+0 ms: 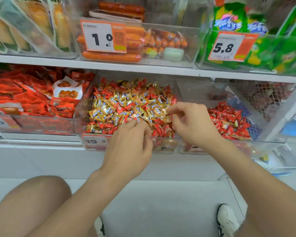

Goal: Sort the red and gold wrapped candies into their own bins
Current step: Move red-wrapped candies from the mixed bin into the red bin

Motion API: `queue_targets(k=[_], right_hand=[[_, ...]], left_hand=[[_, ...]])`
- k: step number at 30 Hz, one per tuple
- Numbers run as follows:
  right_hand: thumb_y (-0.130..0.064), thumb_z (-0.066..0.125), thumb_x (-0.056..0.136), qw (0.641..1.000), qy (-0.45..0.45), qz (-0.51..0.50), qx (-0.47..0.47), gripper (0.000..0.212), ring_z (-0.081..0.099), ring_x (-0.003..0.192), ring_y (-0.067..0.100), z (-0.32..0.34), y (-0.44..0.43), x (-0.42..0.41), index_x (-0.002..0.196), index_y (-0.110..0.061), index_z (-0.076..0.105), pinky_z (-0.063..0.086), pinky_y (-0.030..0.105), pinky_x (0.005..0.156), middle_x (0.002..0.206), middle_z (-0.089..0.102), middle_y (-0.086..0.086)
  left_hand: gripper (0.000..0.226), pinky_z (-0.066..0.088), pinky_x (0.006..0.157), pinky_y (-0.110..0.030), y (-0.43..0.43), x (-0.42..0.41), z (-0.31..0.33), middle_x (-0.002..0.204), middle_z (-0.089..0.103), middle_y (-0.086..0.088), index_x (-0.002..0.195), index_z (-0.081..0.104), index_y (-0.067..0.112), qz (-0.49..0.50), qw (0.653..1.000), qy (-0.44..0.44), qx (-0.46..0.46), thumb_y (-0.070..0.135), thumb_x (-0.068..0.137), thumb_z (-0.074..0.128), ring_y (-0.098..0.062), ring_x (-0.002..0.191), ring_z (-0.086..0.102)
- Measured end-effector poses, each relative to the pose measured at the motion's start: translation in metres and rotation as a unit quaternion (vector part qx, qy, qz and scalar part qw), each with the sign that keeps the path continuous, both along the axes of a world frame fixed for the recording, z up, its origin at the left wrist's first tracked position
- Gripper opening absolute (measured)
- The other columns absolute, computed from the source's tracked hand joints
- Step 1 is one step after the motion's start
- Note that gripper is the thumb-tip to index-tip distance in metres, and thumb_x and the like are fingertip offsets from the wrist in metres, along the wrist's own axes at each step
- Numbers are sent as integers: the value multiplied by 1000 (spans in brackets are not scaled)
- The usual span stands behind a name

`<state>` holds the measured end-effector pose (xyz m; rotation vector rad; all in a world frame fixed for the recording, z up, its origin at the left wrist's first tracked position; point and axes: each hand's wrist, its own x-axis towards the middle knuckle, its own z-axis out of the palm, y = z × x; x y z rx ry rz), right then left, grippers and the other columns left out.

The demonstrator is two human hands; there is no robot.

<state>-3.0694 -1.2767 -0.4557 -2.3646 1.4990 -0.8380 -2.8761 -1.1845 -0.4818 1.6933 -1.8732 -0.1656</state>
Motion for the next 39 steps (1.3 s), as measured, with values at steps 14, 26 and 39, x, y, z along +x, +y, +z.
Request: queue_targets(k=[14, 26, 39], right_hand=[[-24, 61, 81, 960, 117, -196, 160, 24, 68, 92, 41, -40, -94, -205, 96, -14, 76, 59, 44, 84, 89, 75, 14], [-18, 60, 93, 968, 130, -189, 105, 33, 59, 101, 44, -77, -162, -229, 123, -3, 60, 51, 43, 77, 112, 59, 23], [-42, 68, 99, 972, 151, -22, 179, 37, 64, 121, 28, -86, -193, -211, 134, -28, 67, 51, 42, 105, 136, 68, 6]], left_hand=[[15, 37, 89, -36, -115, -182, 16, 103, 61, -9, 102, 64, 14, -164, 971, -138, 103, 22, 99, 51, -30, 110, 54], [85, 47, 109, -37, -183, -201, -20, 151, 50, -1, 149, 50, 23, -89, 932, -30, 351, 44, 77, 90, -23, 132, 54], [75, 48, 103, -40, -201, -207, -51, 131, 51, -3, 140, 57, 30, -135, 943, -87, 290, 37, 74, 93, -26, 121, 54]])
